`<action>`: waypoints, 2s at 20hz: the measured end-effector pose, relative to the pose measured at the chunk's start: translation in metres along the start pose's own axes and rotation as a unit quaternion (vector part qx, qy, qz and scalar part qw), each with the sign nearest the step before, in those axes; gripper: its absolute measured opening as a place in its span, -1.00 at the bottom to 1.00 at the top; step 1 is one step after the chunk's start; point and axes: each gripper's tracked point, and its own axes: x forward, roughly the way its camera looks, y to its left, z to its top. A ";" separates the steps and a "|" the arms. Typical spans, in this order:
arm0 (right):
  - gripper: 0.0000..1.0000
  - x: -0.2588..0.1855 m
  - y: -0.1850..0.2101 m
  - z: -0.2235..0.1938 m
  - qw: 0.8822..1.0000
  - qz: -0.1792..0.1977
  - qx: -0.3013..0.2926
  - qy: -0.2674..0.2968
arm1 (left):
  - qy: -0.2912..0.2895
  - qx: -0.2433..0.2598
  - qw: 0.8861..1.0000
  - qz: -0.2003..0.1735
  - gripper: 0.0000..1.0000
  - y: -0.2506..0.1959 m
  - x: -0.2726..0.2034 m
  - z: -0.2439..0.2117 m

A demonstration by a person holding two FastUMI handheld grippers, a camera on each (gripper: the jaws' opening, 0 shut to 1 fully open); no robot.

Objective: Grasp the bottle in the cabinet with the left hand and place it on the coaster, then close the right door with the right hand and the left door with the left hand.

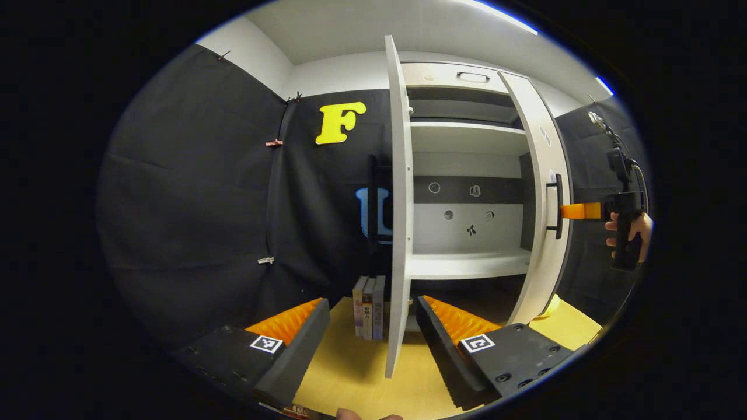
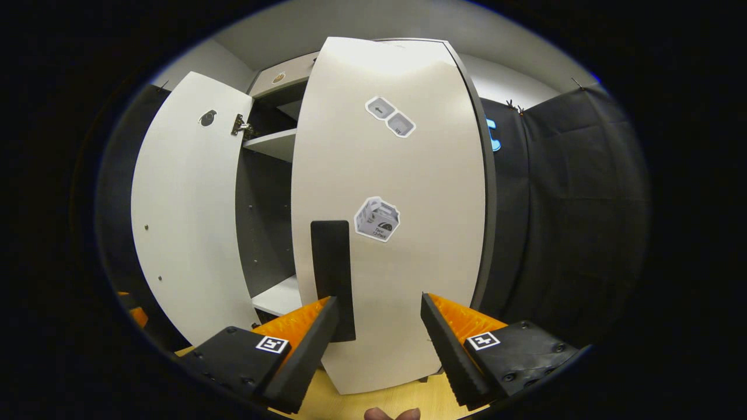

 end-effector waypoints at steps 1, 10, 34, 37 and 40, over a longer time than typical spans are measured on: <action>0.92 -0.003 0.000 -0.002 1.000 0.000 -0.003 0.002 | -0.002 -0.004 1.000 0.002 0.89 0.005 0.003 0.003; 0.91 -0.034 -0.011 -0.005 1.000 -0.011 -0.024 0.003 | -0.033 0.024 0.998 0.053 0.89 0.071 0.047 0.050; 0.91 -0.065 -0.036 0.004 1.000 -0.014 -0.015 -0.003 | -0.011 0.010 0.999 -0.034 0.84 -0.007 0.103 0.054; 0.90 -0.067 -0.043 0.001 1.000 -0.015 -0.012 0.001 | -0.011 0.006 0.998 -0.063 0.85 -0.040 0.101 0.054; 0.91 -0.069 -0.049 0.002 1.000 -0.018 -0.006 -0.001 | -0.003 -0.003 0.997 -0.071 0.86 -0.066 0.107 0.051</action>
